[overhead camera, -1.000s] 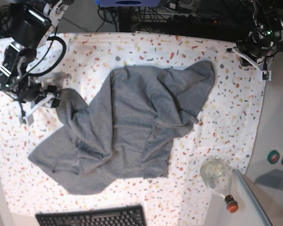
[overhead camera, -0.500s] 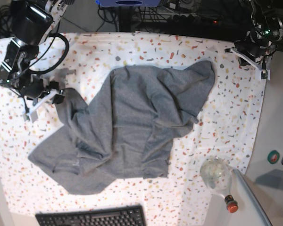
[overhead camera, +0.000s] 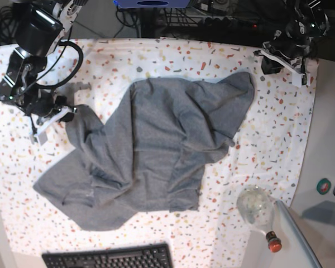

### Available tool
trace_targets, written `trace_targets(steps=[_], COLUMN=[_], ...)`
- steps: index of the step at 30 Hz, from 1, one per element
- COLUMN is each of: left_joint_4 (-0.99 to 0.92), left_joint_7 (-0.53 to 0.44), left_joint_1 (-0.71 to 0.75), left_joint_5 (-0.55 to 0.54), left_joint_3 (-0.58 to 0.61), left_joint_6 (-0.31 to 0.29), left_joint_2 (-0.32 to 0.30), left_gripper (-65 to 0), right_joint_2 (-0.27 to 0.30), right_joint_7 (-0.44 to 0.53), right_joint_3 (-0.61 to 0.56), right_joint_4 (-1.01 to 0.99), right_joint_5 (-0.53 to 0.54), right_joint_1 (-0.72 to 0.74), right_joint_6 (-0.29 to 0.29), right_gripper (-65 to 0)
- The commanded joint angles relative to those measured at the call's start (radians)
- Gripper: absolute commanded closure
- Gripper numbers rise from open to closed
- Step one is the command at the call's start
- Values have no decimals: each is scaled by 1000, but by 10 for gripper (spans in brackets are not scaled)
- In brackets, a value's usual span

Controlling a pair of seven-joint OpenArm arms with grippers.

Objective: Layout the t-shirt on the table in an organized manner, then fold the t-shirt properly
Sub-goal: 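Grasp the shirt corner near each gripper with both grippers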

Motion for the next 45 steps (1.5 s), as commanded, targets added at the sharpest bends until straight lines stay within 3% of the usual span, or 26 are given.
trace_targets(steps=[1,5,7,15,21,30,34,36,40,42,45], left_joint_4=[20,25,40,-58,-153,-251,-261,-277,-305,-307,-294], left_joint_7=[-14,-14,-14,-25,-151,-151,-152,-152,-154,-154,-154], left_joint_1=[-1,-4,2,-50,-69,-121,-130,-133,-134,-131,-127], left_joint_5=[-32,-95,-120,-120,-120,-120,-118,-118,-118,-118,-118], left_joint_3=[0,-3,-2,-11,1,3,67,80,75,75,75], left_joint_6=[-6,-6,-6,-6,-6,-6,-6,-6,-6,-6,-5], left_joint_2=[5,8,8,42,42,40,34,30,28,28,26], left_gripper=[-168,-334,-378,-380,-380,-380,-378,-360,-173,-114,-100], right_joint_2=[-2,-2,-2,-2,-2,-2,-2,-2,-2,-2,-2], right_joint_7=[-27,-27,-27,-27,-27,-27,-27,-27,-27,-27,-27], right_joint_3=[0,-2,-2,-6,-3,-2,-2,-2,0,0,0], right_joint_4=[3,3,3,3,3,3,3,3,3,3,3], right_joint_5=[-14,-17,-18,-18,-18,-18,-18,-18,-18,-18,-18], right_joint_1=[3,3,3,1,1,1,1,1,1,1,1], right_joint_6=[5,5,5,5,5,5,5,5,5,5,5], right_gripper=[0,0,0,0,0,0,0,0,0,0,0])
